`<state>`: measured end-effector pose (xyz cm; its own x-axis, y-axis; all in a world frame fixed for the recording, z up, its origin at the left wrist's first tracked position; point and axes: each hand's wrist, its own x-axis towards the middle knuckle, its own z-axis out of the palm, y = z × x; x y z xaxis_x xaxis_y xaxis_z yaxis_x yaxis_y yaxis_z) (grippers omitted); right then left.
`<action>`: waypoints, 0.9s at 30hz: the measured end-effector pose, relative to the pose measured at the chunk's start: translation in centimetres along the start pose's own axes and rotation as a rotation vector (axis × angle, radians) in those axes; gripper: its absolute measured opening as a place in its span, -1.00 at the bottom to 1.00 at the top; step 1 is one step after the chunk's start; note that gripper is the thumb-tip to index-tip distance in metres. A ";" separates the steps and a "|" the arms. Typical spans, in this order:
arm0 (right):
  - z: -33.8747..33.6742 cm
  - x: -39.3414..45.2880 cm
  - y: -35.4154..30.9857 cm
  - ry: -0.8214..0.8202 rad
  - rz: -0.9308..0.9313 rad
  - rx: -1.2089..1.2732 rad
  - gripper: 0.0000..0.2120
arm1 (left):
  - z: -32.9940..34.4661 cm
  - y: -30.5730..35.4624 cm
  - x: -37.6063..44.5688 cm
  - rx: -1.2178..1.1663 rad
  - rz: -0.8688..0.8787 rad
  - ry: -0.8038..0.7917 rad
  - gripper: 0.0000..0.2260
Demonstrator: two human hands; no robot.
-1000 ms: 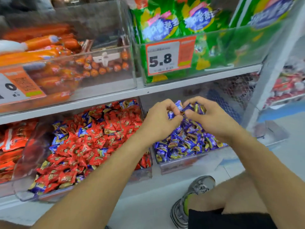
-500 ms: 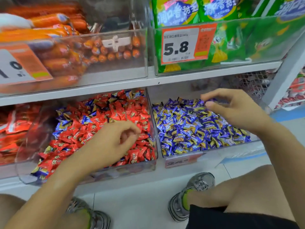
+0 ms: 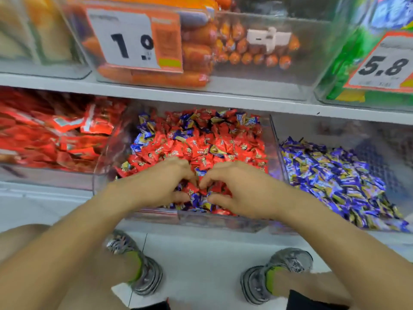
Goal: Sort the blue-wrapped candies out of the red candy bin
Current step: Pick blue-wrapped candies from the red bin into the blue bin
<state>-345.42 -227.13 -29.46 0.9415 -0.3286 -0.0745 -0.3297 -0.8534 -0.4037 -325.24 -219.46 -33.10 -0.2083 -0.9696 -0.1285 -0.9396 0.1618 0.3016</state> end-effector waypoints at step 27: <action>2.1 5.4 -1.2 -0.021 0.028 -0.140 -0.54 | -0.6 -2.3 -2.8 0.002 -0.043 -0.020 -0.77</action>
<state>-339.82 -227.04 -31.35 0.9325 -0.3461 -0.1036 -0.3613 -0.8926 -0.2696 -322.32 -217.22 -32.83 -0.1732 -0.9718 -0.1601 -0.9483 0.1207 0.2935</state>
